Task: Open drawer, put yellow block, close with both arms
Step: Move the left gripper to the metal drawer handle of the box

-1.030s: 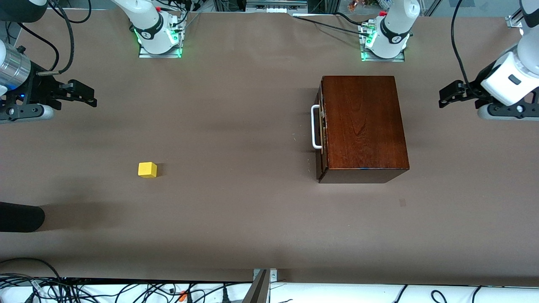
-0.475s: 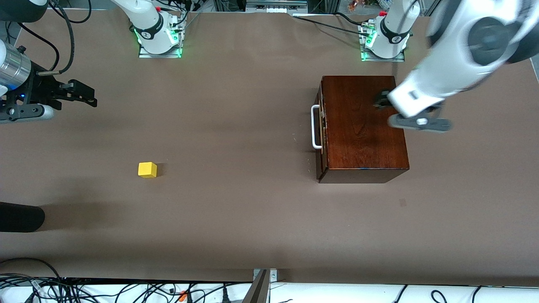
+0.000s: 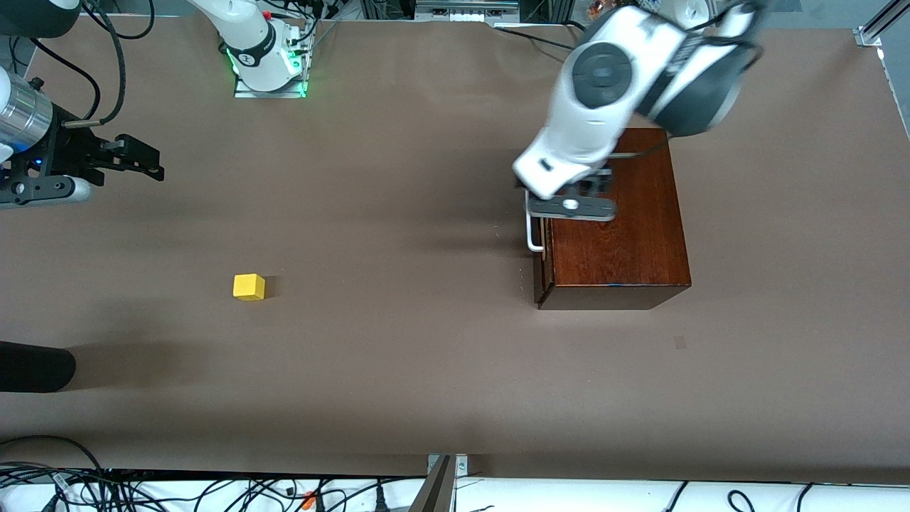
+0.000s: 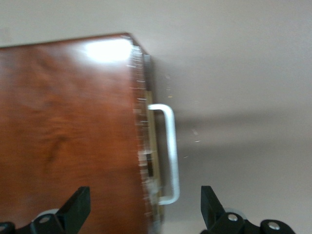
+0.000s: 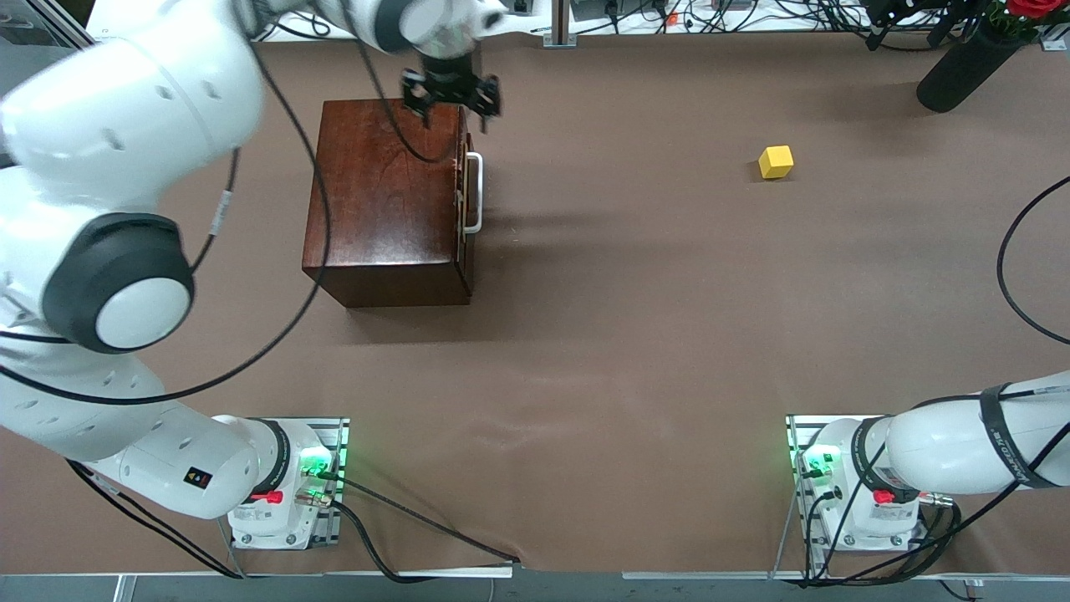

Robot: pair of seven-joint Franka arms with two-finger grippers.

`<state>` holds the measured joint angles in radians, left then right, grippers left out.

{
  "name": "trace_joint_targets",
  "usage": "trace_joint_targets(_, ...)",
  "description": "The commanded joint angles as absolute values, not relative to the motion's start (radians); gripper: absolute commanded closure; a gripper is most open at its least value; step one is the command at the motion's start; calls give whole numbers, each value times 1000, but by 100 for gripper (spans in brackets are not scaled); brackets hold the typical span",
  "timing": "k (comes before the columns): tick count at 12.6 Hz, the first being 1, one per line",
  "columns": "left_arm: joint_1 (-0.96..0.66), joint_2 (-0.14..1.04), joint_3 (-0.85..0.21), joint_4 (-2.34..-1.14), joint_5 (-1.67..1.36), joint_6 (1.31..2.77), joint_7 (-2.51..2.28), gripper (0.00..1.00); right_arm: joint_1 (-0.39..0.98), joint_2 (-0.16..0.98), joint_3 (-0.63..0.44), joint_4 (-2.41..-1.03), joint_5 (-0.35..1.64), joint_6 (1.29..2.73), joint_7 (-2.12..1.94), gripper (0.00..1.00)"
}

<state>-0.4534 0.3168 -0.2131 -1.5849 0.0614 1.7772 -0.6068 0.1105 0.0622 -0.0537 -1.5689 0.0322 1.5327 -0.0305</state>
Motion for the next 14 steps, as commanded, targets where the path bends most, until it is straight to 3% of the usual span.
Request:
trace_joint_targets(1,-569,419,-202,-1534,151,1825,-737,0,103,71,-51,-1546,54,1519,-28,0)
trace_joint_targets(6,-624,523,-201,-1548,313,1885,-870,0,103,71,-52,-1546,54,1520,-28,0)
trace_joint_targets(14,-606,543,-198,-1597,325,1885,-922,0,103,72,-52,-1546,54,1519,-28,0)
